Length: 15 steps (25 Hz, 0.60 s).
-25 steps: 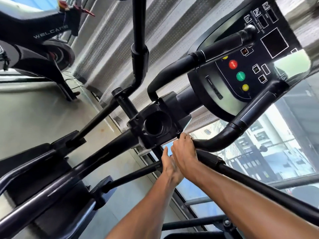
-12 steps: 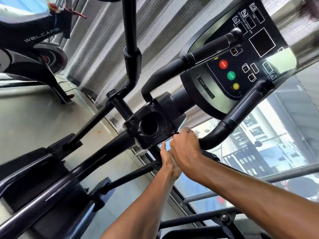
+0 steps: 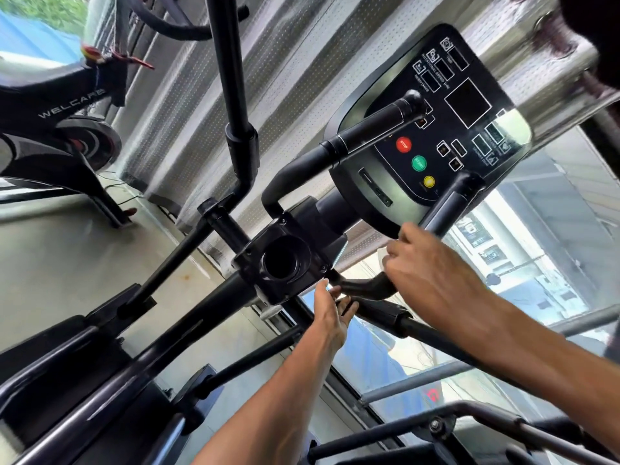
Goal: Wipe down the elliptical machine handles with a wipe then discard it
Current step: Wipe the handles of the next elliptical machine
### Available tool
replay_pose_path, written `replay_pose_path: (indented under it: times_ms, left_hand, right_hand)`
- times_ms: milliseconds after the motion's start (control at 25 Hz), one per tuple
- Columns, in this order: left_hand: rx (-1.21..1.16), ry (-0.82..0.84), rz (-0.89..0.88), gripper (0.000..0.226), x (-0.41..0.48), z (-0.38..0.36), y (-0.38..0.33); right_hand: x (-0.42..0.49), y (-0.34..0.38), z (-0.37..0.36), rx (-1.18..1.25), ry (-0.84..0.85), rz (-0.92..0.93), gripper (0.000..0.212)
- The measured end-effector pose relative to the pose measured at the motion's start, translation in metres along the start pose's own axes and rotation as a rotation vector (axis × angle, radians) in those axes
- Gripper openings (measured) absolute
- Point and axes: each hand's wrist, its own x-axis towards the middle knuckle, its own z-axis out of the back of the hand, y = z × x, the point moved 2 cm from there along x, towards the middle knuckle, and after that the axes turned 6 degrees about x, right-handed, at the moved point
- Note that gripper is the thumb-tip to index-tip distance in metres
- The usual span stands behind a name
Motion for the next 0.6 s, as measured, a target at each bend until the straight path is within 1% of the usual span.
replay_pose_path:
  times_ms: [40, 80, 160, 200, 280, 320, 400, 480, 520, 600]
  left_hand:
    - [-0.007, -0.007, -0.006, 0.032, -0.005, -0.001, -0.002]
    - [0.02, -0.018, -0.02, 0.028, -0.007, -0.002, -0.003]
    - [0.073, -0.05, -0.067, 0.019, -0.009, -0.004, -0.005]
    - [0.079, -0.059, -0.081, 0.019, -0.012, -0.007, -0.007]
    - [0.099, -0.056, -0.093, 0.021, -0.016, -0.01, -0.01]
    - [0.101, -0.064, -0.101, 0.022, -0.016, -0.011, -0.01]
    - [0.105, -0.066, -0.095, 0.023, -0.014, -0.009, -0.008]
    - [0.157, -0.047, -0.091, 0.027, -0.011, -0.003, -0.009]
    - [0.164, -0.022, -0.08, 0.03, -0.008, 0.0, -0.011]
    - [0.229, 0.024, -0.07, 0.033, 0.0, 0.009, -0.02]
  right_hand:
    - [-0.003, -0.006, -0.003, 0.003, -0.033, 0.017, 0.053]
    - [-0.008, -0.013, -0.011, -0.008, -0.113, 0.003, 0.046]
    - [-0.012, -0.022, -0.023, -0.021, -0.14, -0.052, 0.027]
    - [-0.012, -0.021, -0.023, -0.005, -0.137, -0.054, 0.024]
    - [-0.01, -0.013, -0.022, 0.012, -0.206, 0.013, 0.028]
    - [-0.006, -0.009, -0.02, 0.03, -0.219, 0.013, 0.024]
    - [0.007, 0.006, -0.022, 0.038, -0.091, -0.016, 0.013]
    - [0.025, 0.024, -0.035, -0.024, 0.106, -0.039, 0.015]
    - [0.034, 0.032, -0.04, -0.062, 0.155, -0.072, 0.017]
    - [0.051, 0.045, -0.056, -0.101, 0.198, -0.141, 0.019]
